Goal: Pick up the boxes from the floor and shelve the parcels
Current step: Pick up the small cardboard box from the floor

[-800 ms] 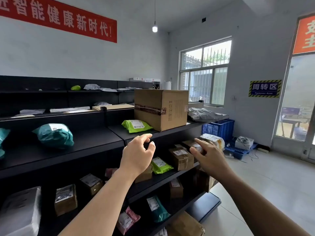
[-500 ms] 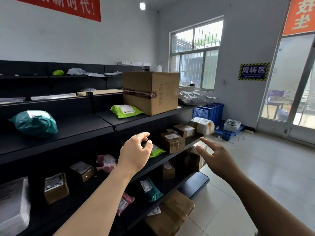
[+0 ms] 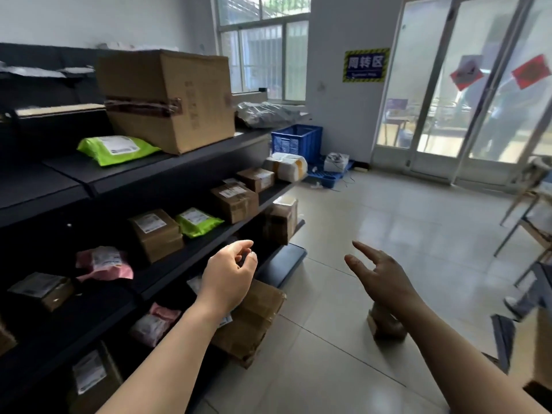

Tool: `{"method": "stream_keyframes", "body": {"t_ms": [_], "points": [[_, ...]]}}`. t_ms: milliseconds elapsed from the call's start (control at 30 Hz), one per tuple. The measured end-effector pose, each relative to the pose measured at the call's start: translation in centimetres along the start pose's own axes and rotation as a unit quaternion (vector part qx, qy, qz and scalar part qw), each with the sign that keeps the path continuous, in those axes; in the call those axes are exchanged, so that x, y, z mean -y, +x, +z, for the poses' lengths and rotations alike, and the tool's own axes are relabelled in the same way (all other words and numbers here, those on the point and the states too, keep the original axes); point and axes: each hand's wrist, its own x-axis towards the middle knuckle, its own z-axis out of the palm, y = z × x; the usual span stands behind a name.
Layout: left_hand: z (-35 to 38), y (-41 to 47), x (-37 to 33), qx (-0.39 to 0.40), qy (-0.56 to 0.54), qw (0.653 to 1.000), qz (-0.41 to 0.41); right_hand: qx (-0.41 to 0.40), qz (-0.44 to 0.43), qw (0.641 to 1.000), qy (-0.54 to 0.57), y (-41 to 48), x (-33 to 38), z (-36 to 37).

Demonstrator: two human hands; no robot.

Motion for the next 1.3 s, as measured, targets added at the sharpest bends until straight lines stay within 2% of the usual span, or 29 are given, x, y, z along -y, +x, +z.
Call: {"method": "stream_keyframes", "body": {"t_ms": [300, 600, 1000, 1300], "points": [[12.3, 2.7, -2.5, 0.09, 0.003, 0.996, 0.002, -0.01, 0.123, 0.992, 0.02, 2.0, -10.2, -2.7], [25.8, 8.2, -6.0, 0.168, -0.005, 0.986, -0.002, -0.029, 0.198, 0.979, 0.033, 8.3, -19.7, -7.1], [41.2, 15.5, -8.8, 0.228, -0.042, 0.972, -0.042, -0.047, 0.258, 0.962, 0.071, 17.5, -31.1, -12.1], [50.2, 24.2, -8.0, 0.268, -0.025, 0.962, -0.052, -0.078, 0.312, 0.943, 0.091, 26.5, -37.1, -11.1]]}}
